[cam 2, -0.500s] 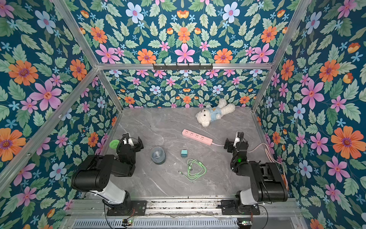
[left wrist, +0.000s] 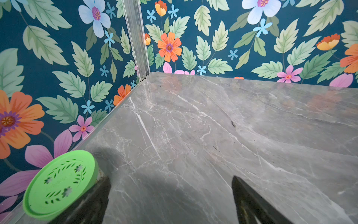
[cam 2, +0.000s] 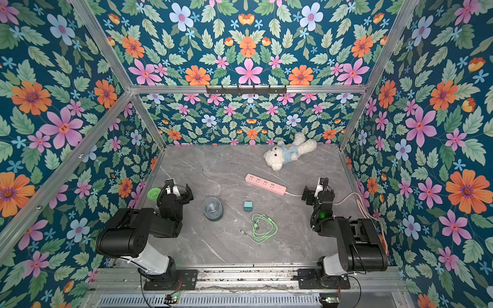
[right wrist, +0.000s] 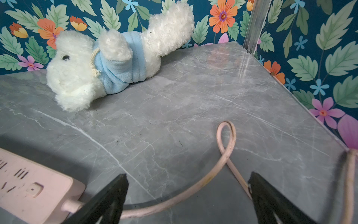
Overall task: Charge the cordless meat grinders
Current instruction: Pick up the plug from the center of the board.
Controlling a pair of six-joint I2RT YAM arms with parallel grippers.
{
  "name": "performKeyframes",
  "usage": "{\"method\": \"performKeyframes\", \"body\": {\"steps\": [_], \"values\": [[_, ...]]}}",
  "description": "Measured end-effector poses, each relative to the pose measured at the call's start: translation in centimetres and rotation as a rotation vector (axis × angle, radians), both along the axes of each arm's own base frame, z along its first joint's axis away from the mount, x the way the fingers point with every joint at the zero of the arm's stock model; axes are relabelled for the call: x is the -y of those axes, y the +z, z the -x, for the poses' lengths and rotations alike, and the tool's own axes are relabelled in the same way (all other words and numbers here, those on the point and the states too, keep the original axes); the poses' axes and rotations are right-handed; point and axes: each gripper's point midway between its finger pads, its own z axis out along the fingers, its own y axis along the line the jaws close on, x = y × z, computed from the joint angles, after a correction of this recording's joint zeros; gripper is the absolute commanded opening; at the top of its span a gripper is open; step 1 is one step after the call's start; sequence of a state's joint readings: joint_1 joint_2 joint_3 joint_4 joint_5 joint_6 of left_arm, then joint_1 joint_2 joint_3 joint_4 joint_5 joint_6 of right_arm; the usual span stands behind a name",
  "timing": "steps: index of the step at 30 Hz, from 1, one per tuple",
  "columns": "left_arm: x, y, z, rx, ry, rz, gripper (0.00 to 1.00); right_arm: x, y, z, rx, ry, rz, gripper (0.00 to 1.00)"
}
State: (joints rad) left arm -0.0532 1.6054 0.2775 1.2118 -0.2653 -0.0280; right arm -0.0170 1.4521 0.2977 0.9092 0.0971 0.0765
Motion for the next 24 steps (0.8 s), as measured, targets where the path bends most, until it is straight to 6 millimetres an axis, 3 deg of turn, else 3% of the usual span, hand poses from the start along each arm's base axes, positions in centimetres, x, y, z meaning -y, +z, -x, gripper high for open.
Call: {"method": "performKeyframes", "body": {"steps": [16, 18, 20, 24], "values": [[0.0, 0.2, 0.0, 0.004, -0.002, 0.001, 0.99, 0.0, 0.7, 0.1, 0.0, 0.001, 0.001, 0.99], [0.0, 1.3, -0.4, 0.011, -0.002, 0.001, 0.99, -0.1, 3.4, -0.1, 0.039, 0.008, 0.002, 0.99], [-0.1, 3.8, -1.7, 0.038, 0.007, 0.002, 0.99, -0.2, 7.0, -0.2, 0.111, 0.014, 0.001, 0.99], [-0.5, 6.5, -2.6, 0.041, 0.038, 0.015, 0.99, -1.1, 11.5, 0.1, 0.154, 0.063, -0.024, 0.96]]}}
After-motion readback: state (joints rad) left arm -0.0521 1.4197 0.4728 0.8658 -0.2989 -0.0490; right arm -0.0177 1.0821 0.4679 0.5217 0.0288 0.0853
